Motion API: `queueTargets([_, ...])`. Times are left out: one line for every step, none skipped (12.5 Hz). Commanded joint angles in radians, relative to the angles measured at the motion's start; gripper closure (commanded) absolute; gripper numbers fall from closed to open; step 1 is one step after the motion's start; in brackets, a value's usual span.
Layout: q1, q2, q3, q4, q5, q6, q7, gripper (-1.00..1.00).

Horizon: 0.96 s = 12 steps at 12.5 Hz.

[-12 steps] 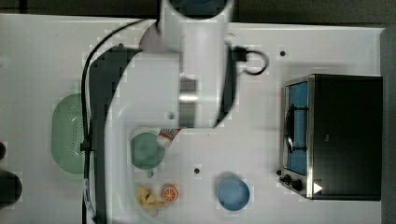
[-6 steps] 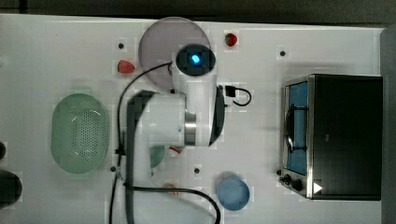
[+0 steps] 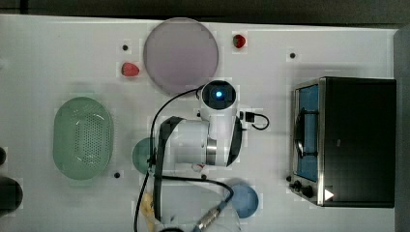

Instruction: Pick Ketchup from oven and place it on table.

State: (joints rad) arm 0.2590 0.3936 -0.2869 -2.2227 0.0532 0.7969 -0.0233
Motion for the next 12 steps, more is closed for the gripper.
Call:
queueTargets([-0.006, -0.012, 0.008, 0.014, 0.017, 0.038, 0.037, -1.0])
queueTargets([-0.006, -0.018, 0.006, 0.017, 0.018, 0.038, 0.037, -1.0])
queueTargets([-0.006, -0.038, 0.002, 0.023, 0.018, 0.029, 0.037, -1.0])
queueTargets([-0.007, -0.07, -0.001, 0.033, 0.018, 0.01, 0.037, -1.0])
queueTargets([-0.008, -0.114, -0.005, 0.054, 0.017, -0.022, 0.037, -1.0])
queueTargets([-0.008, -0.167, -0.01, 0.085, 0.017, -0.074, 0.037, -1.0])
queueTargets([-0.008, -0.222, -0.014, 0.125, 0.017, -0.14, 0.037, -1.0])
queueTargets([-0.008, -0.275, -0.017, 0.175, 0.017, -0.211, 0.037, -1.0])
queueTargets([-0.008, -0.323, -0.017, 0.236, 0.013, -0.275, 0.037, -1.0])
queueTargets([-0.008, -0.36, -0.019, 0.304, 0.005, -0.329, 0.037, -1.0])
queueTargets([-0.008, -0.386, -0.019, 0.373, -0.011, -0.377, 0.037, -1.0])
queueTargets([-0.008, -0.401, -0.018, 0.444, -0.03, -0.422, 0.037, -1.0])
